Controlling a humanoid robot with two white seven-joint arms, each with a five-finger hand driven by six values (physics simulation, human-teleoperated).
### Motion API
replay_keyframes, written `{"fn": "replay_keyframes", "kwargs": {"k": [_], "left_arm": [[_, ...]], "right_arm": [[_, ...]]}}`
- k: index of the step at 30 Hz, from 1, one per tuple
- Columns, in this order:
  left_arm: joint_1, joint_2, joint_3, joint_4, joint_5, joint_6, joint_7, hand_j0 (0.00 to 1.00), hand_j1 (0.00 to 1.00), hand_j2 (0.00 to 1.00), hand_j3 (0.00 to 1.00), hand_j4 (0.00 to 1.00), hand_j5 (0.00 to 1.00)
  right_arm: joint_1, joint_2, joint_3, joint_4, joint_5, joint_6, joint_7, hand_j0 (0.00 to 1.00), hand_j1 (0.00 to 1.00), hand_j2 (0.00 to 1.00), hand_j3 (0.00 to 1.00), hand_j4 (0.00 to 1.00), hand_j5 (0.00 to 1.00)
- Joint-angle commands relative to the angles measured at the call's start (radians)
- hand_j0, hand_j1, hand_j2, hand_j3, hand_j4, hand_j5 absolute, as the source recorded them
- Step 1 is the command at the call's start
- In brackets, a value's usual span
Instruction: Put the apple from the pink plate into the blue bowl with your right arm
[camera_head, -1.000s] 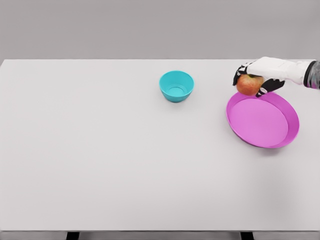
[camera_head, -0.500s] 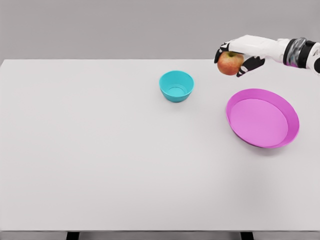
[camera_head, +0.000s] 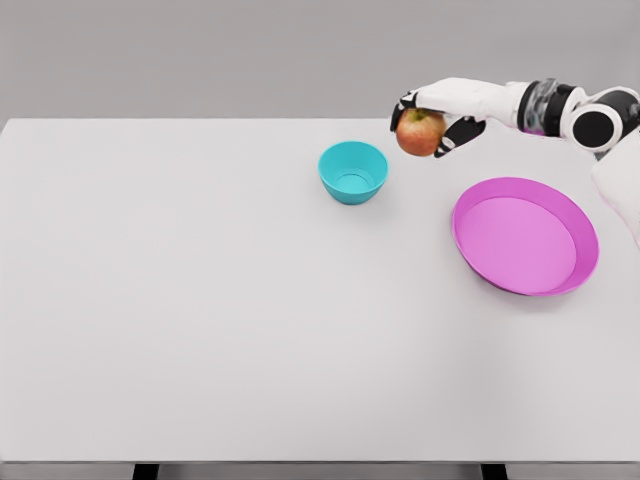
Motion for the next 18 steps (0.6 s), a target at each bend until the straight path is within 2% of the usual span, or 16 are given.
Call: {"fn": "replay_keyframes", "kwargs": {"k": [1, 6, 14, 18], "left_arm": [[0.000, 0.000, 0.000, 0.001, 0.000, 0.000, 0.000, 1.00, 1.00, 1.00, 1.00, 1.00, 1.00], [0.000, 0.000, 0.000, -0.001, 0.000, 0.000, 0.000, 1.00, 1.00, 1.00, 1.00, 1.00, 1.00], [0.000, 0.000, 0.000, -0.001, 0.000, 0.000, 0.000, 1.00, 1.00, 1.00, 1.00, 1.00, 1.00], [0.000, 0.000, 0.000, 0.001, 0.000, 0.000, 0.000, 1.00, 1.00, 1.00, 1.00, 1.00, 1.00]], "right_arm": [[0.000, 0.026, -0.002, 0.024, 0.002, 0.003, 0.000, 0.51, 0.51, 0.51, 0.51, 0.51, 0.51], [-0.012, 0.069, -0.003, 0.063, 0.031, 0.003, 0.000, 0.52, 0.52, 0.52, 0.52, 0.52, 0.52], [-0.020, 0.112, -0.003, 0.067, 0.056, 0.004, 0.000, 0.52, 0.52, 0.52, 0.52, 0.52, 0.52], [-0.031, 0.138, -0.003, 0.098, 0.077, 0.004, 0.000, 0.52, 0.52, 0.52, 0.52, 0.52, 0.52]]}}
